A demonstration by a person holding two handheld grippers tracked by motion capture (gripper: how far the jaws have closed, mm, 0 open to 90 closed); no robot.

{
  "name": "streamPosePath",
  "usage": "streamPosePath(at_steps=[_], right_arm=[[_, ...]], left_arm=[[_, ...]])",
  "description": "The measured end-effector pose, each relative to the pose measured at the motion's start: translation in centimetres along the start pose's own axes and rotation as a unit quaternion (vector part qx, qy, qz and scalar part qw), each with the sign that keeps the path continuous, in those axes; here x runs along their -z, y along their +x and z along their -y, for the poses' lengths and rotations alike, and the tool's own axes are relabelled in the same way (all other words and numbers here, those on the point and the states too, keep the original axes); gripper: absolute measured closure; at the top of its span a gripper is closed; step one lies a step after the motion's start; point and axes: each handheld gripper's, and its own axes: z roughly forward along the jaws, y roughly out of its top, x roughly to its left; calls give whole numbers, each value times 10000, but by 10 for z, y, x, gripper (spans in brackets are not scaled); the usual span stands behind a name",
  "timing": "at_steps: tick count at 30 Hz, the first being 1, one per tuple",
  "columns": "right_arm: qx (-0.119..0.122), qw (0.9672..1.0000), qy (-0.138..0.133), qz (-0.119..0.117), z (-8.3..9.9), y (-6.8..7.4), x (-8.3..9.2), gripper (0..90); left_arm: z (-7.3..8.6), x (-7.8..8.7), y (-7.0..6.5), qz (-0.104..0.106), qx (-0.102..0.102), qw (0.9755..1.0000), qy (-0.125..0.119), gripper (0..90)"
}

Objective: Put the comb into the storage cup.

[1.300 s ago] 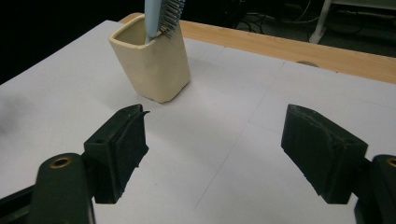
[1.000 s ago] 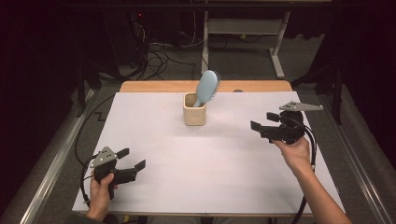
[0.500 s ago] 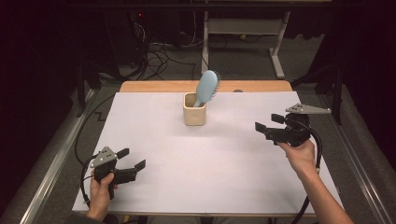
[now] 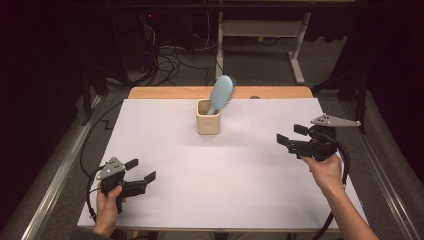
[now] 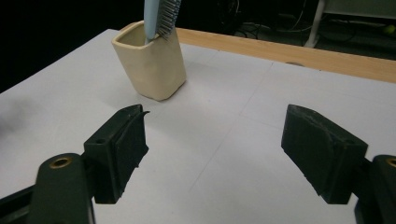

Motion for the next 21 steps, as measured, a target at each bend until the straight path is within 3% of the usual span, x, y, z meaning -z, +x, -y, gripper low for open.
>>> streamPosePath(at_steps=[21], right_arm=[[-108,9999,-123,10,14,-4,14,229]], left_arm=[[0,0,0,-12,1,10000,-2,161]])
